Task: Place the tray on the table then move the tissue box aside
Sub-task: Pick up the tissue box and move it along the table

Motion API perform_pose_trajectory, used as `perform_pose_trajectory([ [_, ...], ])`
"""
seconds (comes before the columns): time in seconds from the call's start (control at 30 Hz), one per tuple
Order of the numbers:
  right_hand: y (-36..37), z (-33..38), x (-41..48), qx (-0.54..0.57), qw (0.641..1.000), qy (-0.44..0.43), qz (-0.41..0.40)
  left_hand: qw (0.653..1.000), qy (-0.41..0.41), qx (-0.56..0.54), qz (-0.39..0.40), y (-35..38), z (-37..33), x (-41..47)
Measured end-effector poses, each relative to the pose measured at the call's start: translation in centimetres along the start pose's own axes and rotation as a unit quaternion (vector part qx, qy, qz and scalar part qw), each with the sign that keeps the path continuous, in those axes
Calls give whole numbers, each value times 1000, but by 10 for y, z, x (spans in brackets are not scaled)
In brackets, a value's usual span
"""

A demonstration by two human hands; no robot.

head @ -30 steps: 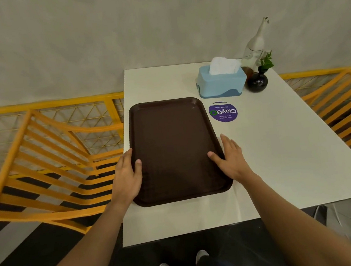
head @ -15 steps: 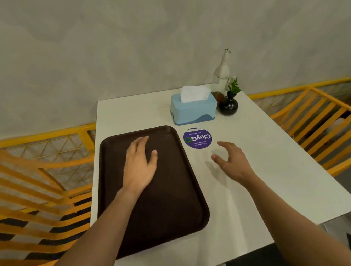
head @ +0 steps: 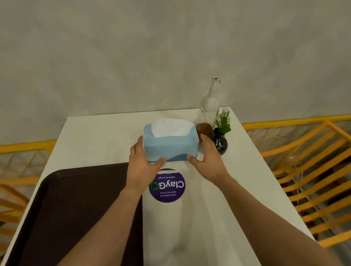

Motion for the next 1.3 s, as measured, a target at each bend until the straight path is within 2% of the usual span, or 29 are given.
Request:
perform_pose_trajectory([
  [0.13, 11, -11, 18, 83, 995, -45, 35, 995, -84, -59, 11, 14, 13, 27],
  [0.37, 24, -24, 28, 139, 988, -49, 48, 994, -95, -53, 20, 20, 28, 52],
  [0.8, 31, -25, 35, 95, 994, -53, 8, 993, -92, -75, 18, 13, 29, 55],
  [1.07, 46, 34, 26, 90, 992, -85, 26, 997, -42, -62, -30, -55, 36, 24],
  [1.3, 107, 121, 22, 86, 990, -102, 41, 997, -26, -27, -64, -155, 75, -1],
])
Point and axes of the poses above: each hand's wrist, its own x-axis towards the middle knuckle, its own y-axis out of the palm, z = x × y, the point moved 2 cm from there along x, towards the middle knuckle, and after that the axes turned 12 degrees about z, right-handed, at the moved point
